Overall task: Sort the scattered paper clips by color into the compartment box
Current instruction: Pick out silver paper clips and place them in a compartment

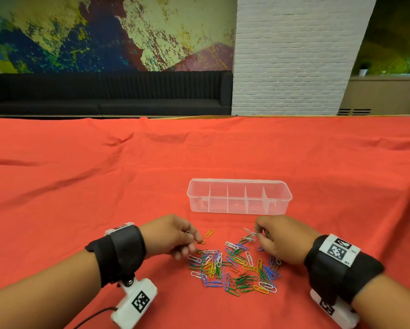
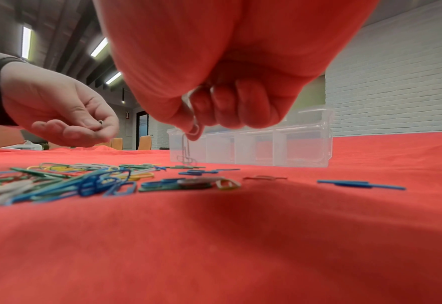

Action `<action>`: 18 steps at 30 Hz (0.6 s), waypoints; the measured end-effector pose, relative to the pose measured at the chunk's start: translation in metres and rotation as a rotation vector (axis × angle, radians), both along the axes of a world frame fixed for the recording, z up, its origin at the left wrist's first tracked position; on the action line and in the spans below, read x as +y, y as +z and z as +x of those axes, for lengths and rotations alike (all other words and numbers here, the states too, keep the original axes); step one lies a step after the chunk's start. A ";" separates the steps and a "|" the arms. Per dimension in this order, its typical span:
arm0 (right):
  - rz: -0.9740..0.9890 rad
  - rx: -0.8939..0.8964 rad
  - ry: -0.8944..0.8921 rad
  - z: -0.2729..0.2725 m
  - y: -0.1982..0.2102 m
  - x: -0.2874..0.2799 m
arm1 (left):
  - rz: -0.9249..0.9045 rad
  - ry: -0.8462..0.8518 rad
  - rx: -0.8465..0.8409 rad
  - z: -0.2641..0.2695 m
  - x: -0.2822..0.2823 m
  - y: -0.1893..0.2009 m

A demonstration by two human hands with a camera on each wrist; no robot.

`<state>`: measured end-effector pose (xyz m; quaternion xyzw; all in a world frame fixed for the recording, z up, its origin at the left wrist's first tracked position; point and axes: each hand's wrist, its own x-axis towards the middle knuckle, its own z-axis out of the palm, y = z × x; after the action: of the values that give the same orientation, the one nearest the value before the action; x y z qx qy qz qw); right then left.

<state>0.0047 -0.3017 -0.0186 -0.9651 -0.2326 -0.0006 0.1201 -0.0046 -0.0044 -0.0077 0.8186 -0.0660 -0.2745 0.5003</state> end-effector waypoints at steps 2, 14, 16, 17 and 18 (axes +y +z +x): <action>0.000 -0.005 -0.005 0.001 -0.001 -0.001 | 0.228 -0.113 -0.170 0.002 0.003 0.001; -0.027 0.022 -0.052 -0.001 0.001 0.000 | 0.653 -0.366 -0.493 -0.001 0.006 -0.001; -0.040 0.033 -0.056 -0.002 0.002 0.000 | 0.413 -0.280 -0.288 0.004 0.014 0.003; -0.045 0.038 -0.056 -0.002 0.002 0.000 | 0.325 -0.240 -0.202 0.005 0.017 0.005; -0.048 0.040 -0.055 -0.003 0.002 0.000 | 0.270 -0.200 -0.140 0.005 0.020 0.006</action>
<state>0.0020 -0.3012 -0.0162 -0.9736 -0.2035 0.0210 0.1013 0.0003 0.0155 -0.0017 0.8847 -0.1441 -0.2717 0.3503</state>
